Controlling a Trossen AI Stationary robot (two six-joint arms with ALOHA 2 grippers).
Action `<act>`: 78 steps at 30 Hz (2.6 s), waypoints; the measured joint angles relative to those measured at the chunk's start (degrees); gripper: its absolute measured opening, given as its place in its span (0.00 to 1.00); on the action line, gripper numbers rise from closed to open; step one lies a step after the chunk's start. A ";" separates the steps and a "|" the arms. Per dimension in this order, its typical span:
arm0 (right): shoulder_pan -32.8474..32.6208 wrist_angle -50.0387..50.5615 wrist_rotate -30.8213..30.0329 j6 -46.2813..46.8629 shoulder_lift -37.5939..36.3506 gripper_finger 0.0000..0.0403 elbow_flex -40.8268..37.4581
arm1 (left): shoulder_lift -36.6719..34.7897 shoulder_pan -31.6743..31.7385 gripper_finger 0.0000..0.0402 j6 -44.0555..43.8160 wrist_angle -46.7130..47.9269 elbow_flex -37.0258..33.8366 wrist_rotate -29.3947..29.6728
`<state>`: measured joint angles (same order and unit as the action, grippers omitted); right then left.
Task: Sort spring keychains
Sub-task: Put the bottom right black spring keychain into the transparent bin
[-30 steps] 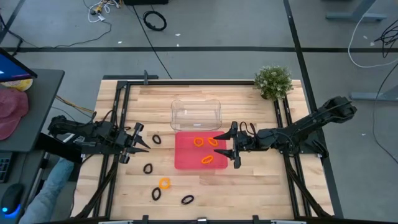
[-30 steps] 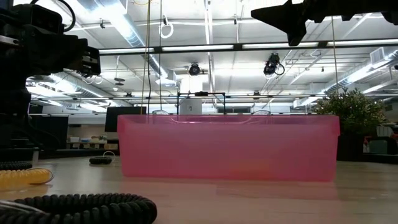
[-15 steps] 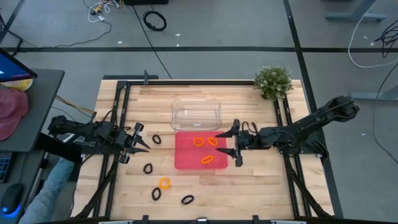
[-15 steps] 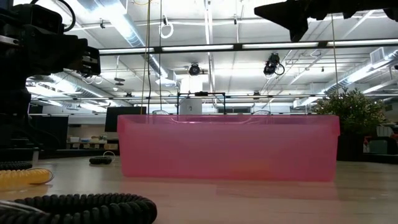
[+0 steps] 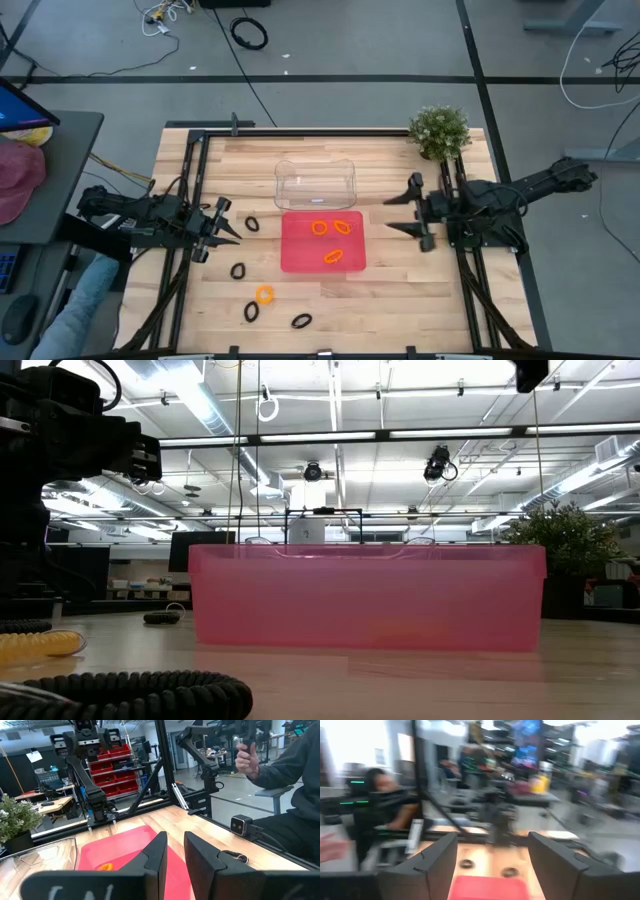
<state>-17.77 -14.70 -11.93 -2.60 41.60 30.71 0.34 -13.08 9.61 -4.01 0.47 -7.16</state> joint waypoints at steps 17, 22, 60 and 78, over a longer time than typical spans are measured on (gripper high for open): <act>17.18 -21.06 17.94 5.96 -12.46 0.61 -20.90 | 0.01 -0.02 0.17 0.00 0.00 0.00 0.00; 25.00 -20.27 27.69 10.72 -14.02 0.61 -20.90 | 0.02 -0.02 0.17 0.00 0.00 0.00 0.00; 20.90 2.30 7.42 3.82 -41.59 0.61 -28.73 | 0.02 -0.01 0.17 0.00 0.16 0.00 -0.01; 20.90 15.78 7.40 -2.44 -41.54 0.61 -28.73 | 0.02 -0.01 0.17 1.70 -0.15 0.00 -0.11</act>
<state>3.14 1.08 -4.54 -5.04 0.05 1.98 0.36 -13.10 11.30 -4.16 0.47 -7.27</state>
